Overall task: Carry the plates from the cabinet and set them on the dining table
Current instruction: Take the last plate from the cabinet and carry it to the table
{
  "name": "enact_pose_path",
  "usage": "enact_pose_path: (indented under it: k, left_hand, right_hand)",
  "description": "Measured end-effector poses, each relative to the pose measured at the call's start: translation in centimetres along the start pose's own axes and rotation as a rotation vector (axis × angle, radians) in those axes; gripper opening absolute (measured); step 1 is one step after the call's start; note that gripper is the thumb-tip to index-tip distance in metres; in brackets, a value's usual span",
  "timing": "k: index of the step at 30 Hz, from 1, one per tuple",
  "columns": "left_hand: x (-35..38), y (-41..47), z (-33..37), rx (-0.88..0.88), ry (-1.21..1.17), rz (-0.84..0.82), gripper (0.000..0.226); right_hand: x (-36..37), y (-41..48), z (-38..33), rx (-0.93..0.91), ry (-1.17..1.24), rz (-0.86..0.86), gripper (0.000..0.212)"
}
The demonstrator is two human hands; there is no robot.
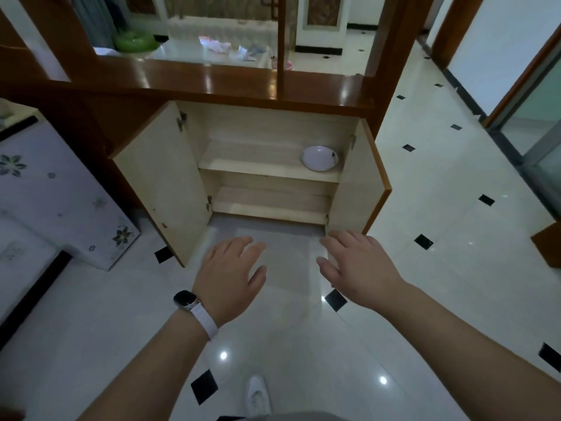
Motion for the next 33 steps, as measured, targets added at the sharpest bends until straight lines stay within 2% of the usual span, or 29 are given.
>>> enact_pose_path:
  k: [7, 18, 24, 27, 33]
  left_hand:
    - [-2.3, 9.1, -5.7, 0.041, 0.011, 0.032, 0.05]
    - [-1.5, 19.8, -8.3, 0.096, -0.019, 0.029, 0.05]
    - [0.5, 27.8, -8.2, 0.09, 0.005, 0.024, 0.046]
    - [1.8, 32.7, -7.6, 0.118, 0.015, 0.012, 0.042]
    - [3.4, 41.1, -6.0, 0.19, 0.079, -0.006, 0.039]
  right_hand:
    - [-0.8, 9.8, -0.1, 0.034, -0.003, 0.045, 0.045]
    - [0.7, 19.2, 3.9, 0.07, 0.018, 0.055, 0.044]
    - [3.1, 25.8, 8.5, 0.075, 0.053, 0.058, 0.043]
    - [3.8, 29.6, 11.8, 0.097, 0.079, 0.058, 0.05]
    - [4.0, 35.4, 18.3, 0.157, 0.127, 0.059, 0.048]
Point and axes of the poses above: each hand's wrist, its own y-axis towards the middle knuckle, its own x-axis out of the palm, z = x × y, the point moved 1 cm from there along y, towards the middle knuckle, and after that the axes turned 15 degrees about -x, right-handed, at the moved point
